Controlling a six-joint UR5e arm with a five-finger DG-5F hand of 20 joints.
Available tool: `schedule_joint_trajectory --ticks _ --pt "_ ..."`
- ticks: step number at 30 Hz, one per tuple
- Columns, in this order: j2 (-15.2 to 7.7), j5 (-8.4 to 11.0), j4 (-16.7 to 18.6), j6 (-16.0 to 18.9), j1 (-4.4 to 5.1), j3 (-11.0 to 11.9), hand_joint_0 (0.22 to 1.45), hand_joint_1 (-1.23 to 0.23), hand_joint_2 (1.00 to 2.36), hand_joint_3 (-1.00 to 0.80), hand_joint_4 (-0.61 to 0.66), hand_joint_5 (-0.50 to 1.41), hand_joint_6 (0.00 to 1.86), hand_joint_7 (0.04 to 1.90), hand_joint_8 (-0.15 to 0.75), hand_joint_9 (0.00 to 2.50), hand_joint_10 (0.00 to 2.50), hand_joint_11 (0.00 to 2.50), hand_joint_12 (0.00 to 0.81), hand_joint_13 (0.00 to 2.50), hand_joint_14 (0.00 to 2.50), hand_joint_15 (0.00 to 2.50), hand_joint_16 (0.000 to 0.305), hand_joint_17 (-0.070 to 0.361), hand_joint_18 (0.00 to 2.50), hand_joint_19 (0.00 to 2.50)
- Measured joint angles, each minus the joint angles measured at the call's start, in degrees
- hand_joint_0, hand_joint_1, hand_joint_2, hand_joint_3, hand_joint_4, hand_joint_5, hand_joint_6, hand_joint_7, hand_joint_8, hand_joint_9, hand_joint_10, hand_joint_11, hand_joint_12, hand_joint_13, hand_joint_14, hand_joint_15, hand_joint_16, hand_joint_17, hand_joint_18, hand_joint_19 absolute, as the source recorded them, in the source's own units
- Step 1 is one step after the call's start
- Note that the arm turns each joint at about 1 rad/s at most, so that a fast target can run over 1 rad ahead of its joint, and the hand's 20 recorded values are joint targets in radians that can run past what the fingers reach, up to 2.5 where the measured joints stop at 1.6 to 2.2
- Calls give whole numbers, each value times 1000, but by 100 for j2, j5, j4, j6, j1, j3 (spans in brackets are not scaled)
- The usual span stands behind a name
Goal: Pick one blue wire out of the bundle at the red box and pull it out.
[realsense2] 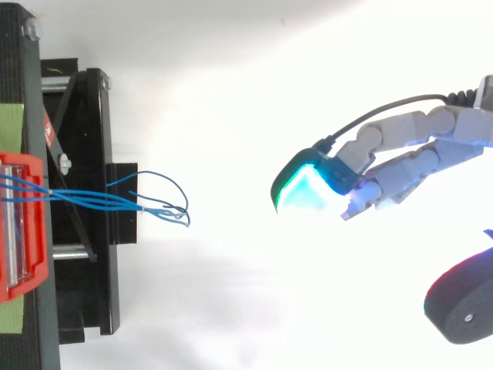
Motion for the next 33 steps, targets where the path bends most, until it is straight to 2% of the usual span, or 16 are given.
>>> schedule_joint_trajectory --ticks 5,9,13,18,21,29,33 --pt "-242 121 200 -201 9 0 619 -729 1000 -500 344 -175 503 806 315 591 0 10 410 614 4 123 57 129 630 383" --pt "-465 146 398 -330 11 -1 632 -778 1000 -500 331 -172 502 816 302 590 0 13 399 589 4 114 55 124 607 368" --pt "-578 145 666 -431 18 -1 623 -799 1000 -500 331 -170 502 818 295 580 0 15 395 571 4 116 54 121 584 371" --pt "-642 205 1078 -869 16 -1 603 -775 1000 -500 330 -170 503 818 296 578 0 14 397 566 4 121 54 121 584 378" --pt "-650 271 1162 -1063 17 -2 597 -757 1000 -500 328 -169 502 812 297 581 0 26 398 567 6 118 54 122 583 388" --pt "-658 420 1360 -1315 20 -2 586 -722 1000 -496 335 -167 503 809 302 610 0 43 401 571 4 129 55 124 587 396" --pt "-660 464 1483 -1590 21 -2 582 -712 1000 -494 335 -166 502 811 304 618 0 39 404 579 4 130 55 124 587 394"
